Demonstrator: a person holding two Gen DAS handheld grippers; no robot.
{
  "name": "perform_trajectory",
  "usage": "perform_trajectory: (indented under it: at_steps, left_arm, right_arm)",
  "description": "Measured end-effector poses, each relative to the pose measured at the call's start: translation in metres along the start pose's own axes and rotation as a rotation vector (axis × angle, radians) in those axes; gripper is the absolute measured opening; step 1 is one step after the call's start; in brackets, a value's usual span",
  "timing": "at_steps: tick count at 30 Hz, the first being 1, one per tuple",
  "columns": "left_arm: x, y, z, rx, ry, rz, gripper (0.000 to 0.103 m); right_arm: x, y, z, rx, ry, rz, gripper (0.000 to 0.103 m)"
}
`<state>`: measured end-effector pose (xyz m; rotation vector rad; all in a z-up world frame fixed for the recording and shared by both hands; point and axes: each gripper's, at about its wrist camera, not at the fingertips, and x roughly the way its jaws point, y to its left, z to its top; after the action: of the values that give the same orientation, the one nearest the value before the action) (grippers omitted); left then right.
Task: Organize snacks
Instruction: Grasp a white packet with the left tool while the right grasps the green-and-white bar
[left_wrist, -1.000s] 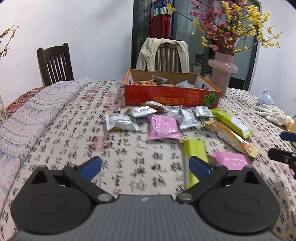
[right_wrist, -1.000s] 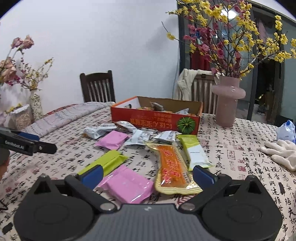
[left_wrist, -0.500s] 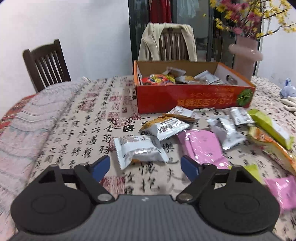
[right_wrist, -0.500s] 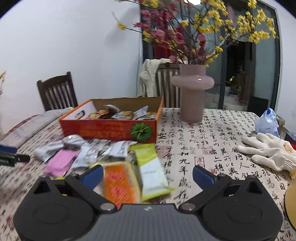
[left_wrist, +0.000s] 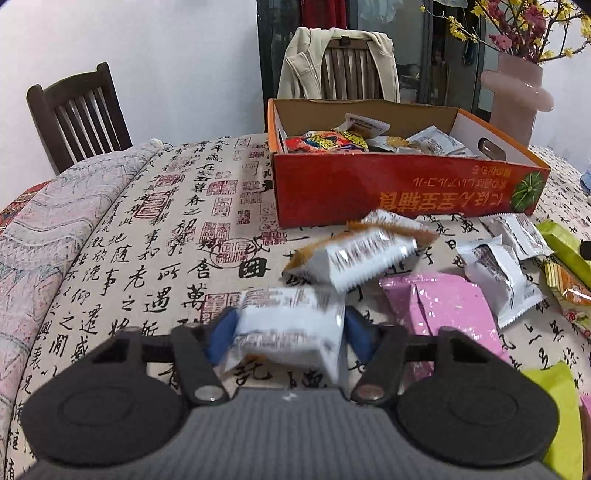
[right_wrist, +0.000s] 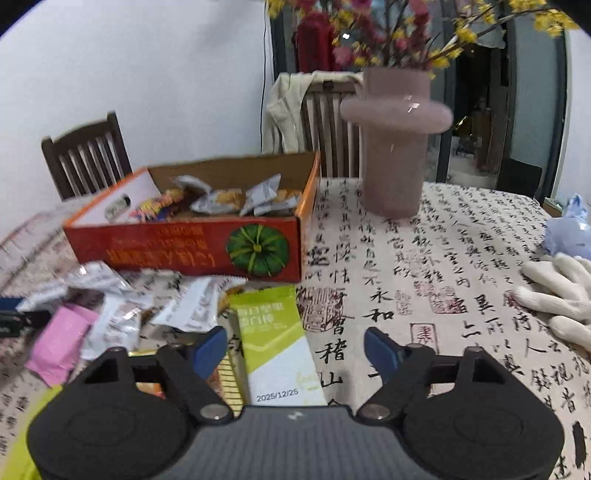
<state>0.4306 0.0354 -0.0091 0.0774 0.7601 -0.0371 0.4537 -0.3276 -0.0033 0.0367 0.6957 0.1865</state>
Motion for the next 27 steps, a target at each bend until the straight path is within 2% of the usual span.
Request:
perform_trajectory:
  at_steps: [1, 2, 4, 5, 7, 11, 14, 18, 27]
  left_arm:
    - [0.000, 0.001, -0.001, -0.006, 0.003, -0.002, 0.052]
    - [0.000, 0.003, -0.001, -0.012, 0.003, -0.002, 0.050]
    - [-0.003, 0.005, -0.003, -0.017, 0.004, -0.003, 0.049]
    - [-0.007, 0.005, -0.004, -0.023, 0.004, -0.002, 0.047]
    - [-0.015, 0.008, -0.007, -0.039, 0.005, -0.002, 0.046]
    - [-0.046, 0.013, -0.017, -0.084, -0.026, -0.010, 0.045]
    - [-0.077, 0.012, -0.026, -0.100, -0.065, -0.016, 0.045]
    - [-0.108, 0.006, -0.037, -0.128, -0.093, -0.044, 0.045]
    - [-0.151, -0.010, -0.042, -0.118, -0.167, -0.081, 0.045]
  right_arm:
    - [0.005, 0.001, -0.001, -0.006, 0.010, 0.002, 0.071]
    - [0.010, 0.002, -0.002, -0.011, 0.023, 0.004, 0.068]
    - [0.019, 0.004, -0.006, -0.017, 0.055, 0.008, 0.053]
    - [0.022, 0.004, -0.009, -0.020, 0.072, 0.013, 0.050]
    - [0.019, 0.008, -0.013, -0.054, 0.065, -0.009, 0.039]
    - [0.003, 0.008, -0.019, -0.037, 0.066, 0.001, 0.039]
    - [-0.021, 0.010, -0.029, -0.041, 0.032, -0.015, 0.039]
    - [-0.058, 0.016, -0.044, -0.038, -0.005, 0.011, 0.038]
    - [-0.118, 0.030, -0.052, -0.083, -0.097, 0.054, 0.038]
